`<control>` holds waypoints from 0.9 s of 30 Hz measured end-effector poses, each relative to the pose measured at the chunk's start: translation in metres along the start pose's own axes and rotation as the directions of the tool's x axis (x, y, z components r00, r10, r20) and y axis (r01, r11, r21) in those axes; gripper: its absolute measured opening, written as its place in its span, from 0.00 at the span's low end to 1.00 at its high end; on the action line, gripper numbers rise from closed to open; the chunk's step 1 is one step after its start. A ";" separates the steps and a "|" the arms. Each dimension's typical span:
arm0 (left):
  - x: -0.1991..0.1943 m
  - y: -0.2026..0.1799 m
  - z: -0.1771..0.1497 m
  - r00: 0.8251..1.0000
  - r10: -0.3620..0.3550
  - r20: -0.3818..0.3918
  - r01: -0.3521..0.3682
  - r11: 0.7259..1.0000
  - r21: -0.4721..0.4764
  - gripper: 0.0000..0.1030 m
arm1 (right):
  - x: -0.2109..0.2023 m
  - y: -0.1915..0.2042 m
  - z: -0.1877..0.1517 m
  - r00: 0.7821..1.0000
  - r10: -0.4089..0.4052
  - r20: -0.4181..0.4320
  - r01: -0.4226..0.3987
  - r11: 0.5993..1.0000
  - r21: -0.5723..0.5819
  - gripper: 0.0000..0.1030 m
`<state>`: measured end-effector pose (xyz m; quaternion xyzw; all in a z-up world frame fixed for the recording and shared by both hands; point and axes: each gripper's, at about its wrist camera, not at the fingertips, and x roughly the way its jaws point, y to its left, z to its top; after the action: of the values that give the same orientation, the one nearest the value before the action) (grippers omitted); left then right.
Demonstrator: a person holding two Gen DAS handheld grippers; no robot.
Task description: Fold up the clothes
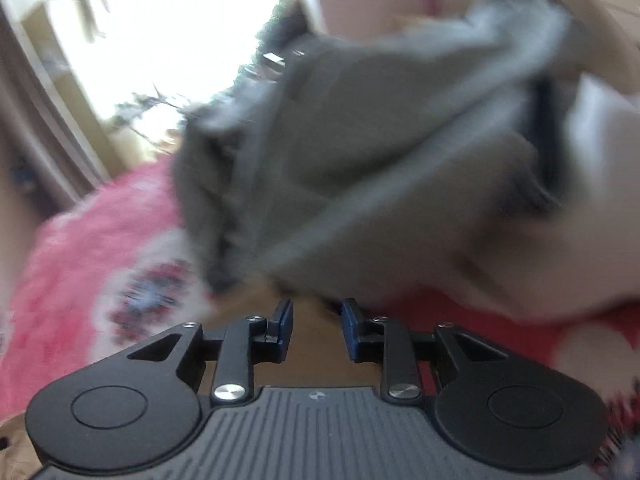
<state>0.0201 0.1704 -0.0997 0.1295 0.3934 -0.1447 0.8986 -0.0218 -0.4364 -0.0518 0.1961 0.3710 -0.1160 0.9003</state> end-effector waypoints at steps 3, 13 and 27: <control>0.003 0.000 0.001 1.000 -0.001 -0.008 0.001 1.000 0.003 0.64 | 0.038 -0.010 0.006 0.997 -0.011 -0.073 0.011 1.000 -0.005 0.28; 0.007 -0.001 0.003 1.000 0.009 -0.028 -0.009 1.000 -0.002 0.65 | 0.130 -0.008 0.090 0.998 0.035 -0.054 -0.029 0.994 0.103 0.28; 0.010 -0.003 0.005 0.999 0.024 -0.045 -0.023 0.999 0.023 0.65 | 0.147 -0.003 0.103 0.991 0.011 -0.137 -0.003 0.998 0.061 0.30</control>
<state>0.0285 0.1643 -0.1040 0.1475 0.4104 -0.1357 0.8896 0.1442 -0.4934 -0.0903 0.2319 0.4277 -0.1101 0.8667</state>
